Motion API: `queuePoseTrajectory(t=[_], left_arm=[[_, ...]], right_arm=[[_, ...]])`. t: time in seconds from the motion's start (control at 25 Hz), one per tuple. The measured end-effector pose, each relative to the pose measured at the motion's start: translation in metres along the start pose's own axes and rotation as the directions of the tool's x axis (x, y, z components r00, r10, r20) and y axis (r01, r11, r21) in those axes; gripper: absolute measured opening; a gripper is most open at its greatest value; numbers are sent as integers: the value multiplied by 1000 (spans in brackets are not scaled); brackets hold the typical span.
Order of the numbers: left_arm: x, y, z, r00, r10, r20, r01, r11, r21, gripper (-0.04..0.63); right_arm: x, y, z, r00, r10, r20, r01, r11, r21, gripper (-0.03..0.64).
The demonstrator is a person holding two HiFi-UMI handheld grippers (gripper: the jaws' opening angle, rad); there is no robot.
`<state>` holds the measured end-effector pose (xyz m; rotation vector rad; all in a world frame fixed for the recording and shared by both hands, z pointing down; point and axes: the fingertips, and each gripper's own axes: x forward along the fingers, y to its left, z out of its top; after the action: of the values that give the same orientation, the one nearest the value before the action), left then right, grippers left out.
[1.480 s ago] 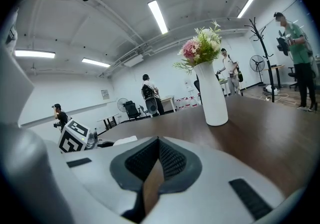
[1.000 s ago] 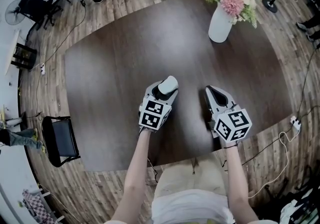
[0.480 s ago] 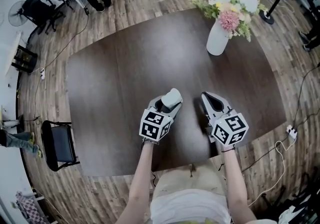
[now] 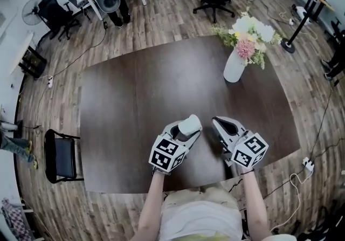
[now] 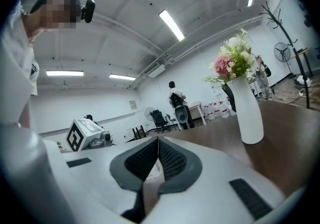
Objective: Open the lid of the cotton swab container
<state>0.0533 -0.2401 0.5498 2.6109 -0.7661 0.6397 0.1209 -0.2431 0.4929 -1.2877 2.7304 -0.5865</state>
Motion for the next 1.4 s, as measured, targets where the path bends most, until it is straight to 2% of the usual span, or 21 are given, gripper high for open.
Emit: queuePoseTrajectory(t=[0.2, 0.36, 0.52, 0.6, 0.68, 0.84, 1.12, 1.32, 1.4], left_arm=[[-24, -18, 12, 999, -48, -17, 49, 997, 67, 259], [-40, -25, 19, 997, -72, -13, 73, 993, 96, 258], [-55, -33, 25, 995, -96, -12, 97, 988, 120, 258], [-64, -38, 27, 993, -113, -21, 115, 983, 143, 258], [-70, -42, 29, 991, -129, -32, 132, 977, 167, 258], [-79, -50, 37, 988, -150, -46, 156, 967, 202, 258], [-90, -59, 42, 983, -177, -59, 185, 957, 224, 258], [-95, -62, 47, 979, -193, -65, 203, 951, 233, 258], [-95, -63, 49, 978, -200, -66, 210, 950, 232, 258]], right_arm=[[-7, 33, 25, 984, 179, 11, -179, 984, -13, 21], [-6, 60, 38, 948, 319, -17, -320, 947, -43, 23], [-7, 83, 50, 906, 421, -41, -423, 903, -72, 32], [-6, 95, 52, 880, 470, -72, -474, 878, -63, 129], [-5, 106, 54, 849, 517, -107, -524, 850, -58, 171], [0, 123, 53, 804, 564, -189, -586, 806, -84, 244], [5, 141, 45, 735, 604, -310, -660, 742, -120, 253], [5, 148, 52, 717, 619, -320, -684, 714, -149, 249], [4, 148, 55, 712, 623, -324, -691, 704, -166, 225]])
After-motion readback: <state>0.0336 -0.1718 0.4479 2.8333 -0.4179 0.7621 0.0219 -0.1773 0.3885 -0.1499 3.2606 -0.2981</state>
